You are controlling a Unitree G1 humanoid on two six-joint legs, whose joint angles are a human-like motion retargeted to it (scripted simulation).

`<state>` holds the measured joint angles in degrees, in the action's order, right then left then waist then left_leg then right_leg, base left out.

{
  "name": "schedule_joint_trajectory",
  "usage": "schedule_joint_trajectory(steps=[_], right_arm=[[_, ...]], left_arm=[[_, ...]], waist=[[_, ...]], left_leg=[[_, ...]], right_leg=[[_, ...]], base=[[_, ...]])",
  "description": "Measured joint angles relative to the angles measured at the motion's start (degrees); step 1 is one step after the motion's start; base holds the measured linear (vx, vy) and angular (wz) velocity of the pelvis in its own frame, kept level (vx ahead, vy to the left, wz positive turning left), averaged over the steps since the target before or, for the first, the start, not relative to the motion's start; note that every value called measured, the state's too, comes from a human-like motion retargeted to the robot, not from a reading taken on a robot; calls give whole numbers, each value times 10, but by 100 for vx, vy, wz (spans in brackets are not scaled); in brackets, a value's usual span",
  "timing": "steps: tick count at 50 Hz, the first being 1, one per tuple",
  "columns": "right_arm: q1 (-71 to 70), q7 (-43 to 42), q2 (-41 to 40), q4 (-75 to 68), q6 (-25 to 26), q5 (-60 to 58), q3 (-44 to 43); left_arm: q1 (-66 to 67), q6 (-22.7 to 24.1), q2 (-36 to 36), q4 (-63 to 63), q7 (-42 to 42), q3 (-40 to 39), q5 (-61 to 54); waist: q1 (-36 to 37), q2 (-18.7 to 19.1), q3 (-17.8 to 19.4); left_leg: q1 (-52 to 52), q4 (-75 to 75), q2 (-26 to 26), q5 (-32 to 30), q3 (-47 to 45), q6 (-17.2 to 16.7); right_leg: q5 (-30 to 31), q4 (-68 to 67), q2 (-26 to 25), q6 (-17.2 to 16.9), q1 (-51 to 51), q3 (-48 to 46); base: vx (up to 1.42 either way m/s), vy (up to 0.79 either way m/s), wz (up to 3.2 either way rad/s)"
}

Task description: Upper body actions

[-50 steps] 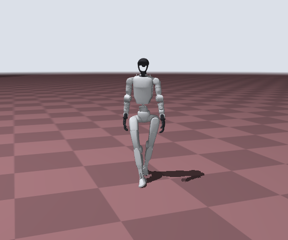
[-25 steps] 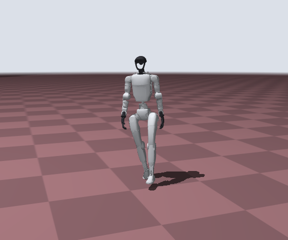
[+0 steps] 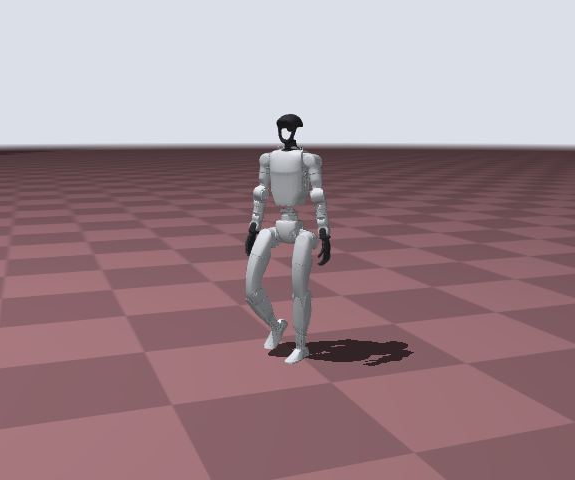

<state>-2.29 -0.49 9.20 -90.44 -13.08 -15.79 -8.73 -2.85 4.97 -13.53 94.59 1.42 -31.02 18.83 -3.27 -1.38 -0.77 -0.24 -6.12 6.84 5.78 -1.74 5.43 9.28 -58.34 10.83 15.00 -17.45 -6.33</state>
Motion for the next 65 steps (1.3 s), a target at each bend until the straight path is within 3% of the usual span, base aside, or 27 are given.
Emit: schedule_joint_trajectory(steps=[2,4,7,10,11,12,15,18,22,24,30,36,40,45,47,50,53,55,57,58,59,60,61,62,65], right_arm=[[7,-3,-12,7,-4,3,5],[8,-5,-15,6,-3,5,6],[9,-4,-14,-5,0,5,0],[14,-5,-14,-22,2,3,-5],[17,-6,-14,-29,3,2,-7],[19,-5,-13,-38,5,0,-11],[23,-5,-6,-66,15,-8,-28],[42,-1,-2,-70,26,-10,-39],[64,5,4,-70,38,-1,-59],[58,3,4,-70,34,7,-58],[9,5,3,-43,24,-6,-23],[-32,12,-9,40,13,-40,15],[-53,16,-20,73,9,-39,33],[-54,24,-35,82,13,-11,47],[-49,21,-36,72,16,-11,46],[-38,15,-31,37,19,-11,46],[-26,9,-23,-20,32,-28,38],[-17,1,-21,-55,41,-40,33],[-16,-9,-20,-70,43,-40,27],[-18,-13,-15,-70,42,-38,26],[-21,-15,-12,-68,41,-38,25],[-24,-17,-10,-67,40,-38,23],[-24,-16,-10,-57,40,-40,20],[-26,-15,-9,-47,41,-40,17],[-35,-13,-4,-15,37,-22,3]], left_arm=[[-8,3,-12,-7,-2,13,8],[-22,5,-21,-13,-2,22,13],[-42,9,-21,-21,0,29,15],[-57,15,-17,-29,4,29,10],[-58,16,-16,-31,7,29,9],[-58,17,-12,-35,10,29,9],[-48,21,8,-44,14,28,11],[-26,20,22,-36,21,17,22],[14,23,53,-22,-14,18,34],[19,28,57,-12,-24,25,29],[44,25,67,-22,-11,15,48],[67,24,76,-1,-14,-3,35],[72,9,75,19,-18,-9,37],[80,12,75,5,-30,-6,53],[76,12,75,1,-29,-8,55],[69,10,70,-5,-26,-18,54],[67,11,65,-8,-27,-32,43],[67,12,60,-6,-26,-41,31],[57,13,56,-4,-28,-45,17],[51,15,55,-6,-27,-45,10],[46,17,53,-7,-25,-43,5],[41,19,50,-9,-23,-40,0],[36,19,47,-9,-22,-36,1],[28,19,44,-8,-21,-31,4],[-2,13,28,-3,-19,-12,21]], waist=[[4,12,-12],[5,7,-16],[-13,-18,-9],[-21,-29,-7],[-19,-29,-10],[-18,-29,-14],[-27,-22,-35],[-55,-12,-50],[-59,-19,-60],[-47,-42,-48],[-4,-73,-2],[34,-36,10],[59,1,19],[62,12,22],[60,15,16],[82,20,6],[90,5,-18],[93,-2,-33],[81,-20,-25],[73,-30,-18],[68,-29,-14],[64,-22,-13],[60,9,-19],[53,29,-22],[16,28,-9]], left_leg=[[7,9,-49,7,-16,-28],[16,6,-48,20,-29,-32],[53,14,-9,35,-30,-28],[92,25,5,43,-37,-34],[100,24,3,44,-41,-41],[107,23,3,43,-43,-46],[116,9,6,20,-39,-59],[127,-36,-11,-56,-47,-79],[77,-203,-25,-208,-55,-69],[38,-300,-15,-245,-71,-58],[-64,-429,-39,-124,-159,8],[-158,-234,-14,-119,-95,-37],[-182,-44,-44,-152,-62,-68],[-193,75,-56,-111,-76,-105],[-193,50,-47,-132,-68,-69],[-178,25,-34,-180,-22,-45],[-153,8,-28,-149,-34,-21],[-135,3,-34,-120,-44,-14],[-111,-8,-30,-89,-43,-21],[-97,-14,-18,-72,-48,-19],[-85,-15,-20,-60,-54,-17],[-74,-14,-28,-50,-60,-16],[-69,-4,-61,-46,-60,-15],[-64,1,-77,-39,-62,-11],[-43,2,-42,-14,-63,12]], right_leg=[[46,140,-72,-10,-19,-43],[86,293,-107,-81,-24,-30],[129,487,-87,-197,-24,-44],[101,591,-84,-300,-35,-92],[86,592,-83,-300,-38,-108],[78,587,-81,-289,-41,-115],[100,544,-78,-204,-51,-112],[149,531,-81,-177,-33,-50],[110,515,-71,-145,10,12],[100,522,-51,-139,45,-5],[85,543,-55,-116,130,7],[69,553,-125,-84,172,51],[49,548,-184,-51,210,89],[19,524,-204,-6,257,119],[15,507,-197,0,266,119],[30,473,-187,0,280,134],[99,427,-161,0,282,122],[184,384,-151,0,273,87],[207,231,-97,-12,220,10],[207,151,-64,-37,196,0],[207,99,-54,-39,172,1],[207,59,-55,-30,149,8],[194,67,-89,-12,124,19],[168,60,-104,0,96,29],[46,2,-49,0,8,28]], base=[[-22,-124,-120],[-18,-89,-74],[-17,-61,13],[-19,-56,-6],[-20,-59,-33],[-22,-58,-11],[-27,-56,21],[-16,-52,47],[-15,-50,8],[-39,-56,-65],[-38,-48,-109],[-32,-50,-145],[-10,-55,-162],[10,-62,-101],[17,-47,-48],[30,-48,-87],[40,-64,-58],[33,-93,-49],[10,-98,-21],[3,-83,-32],[2,-73,-58],[-2,-62,-84],[-5,-52,-83],[-8,-44,-52],[-14,-42,12]])
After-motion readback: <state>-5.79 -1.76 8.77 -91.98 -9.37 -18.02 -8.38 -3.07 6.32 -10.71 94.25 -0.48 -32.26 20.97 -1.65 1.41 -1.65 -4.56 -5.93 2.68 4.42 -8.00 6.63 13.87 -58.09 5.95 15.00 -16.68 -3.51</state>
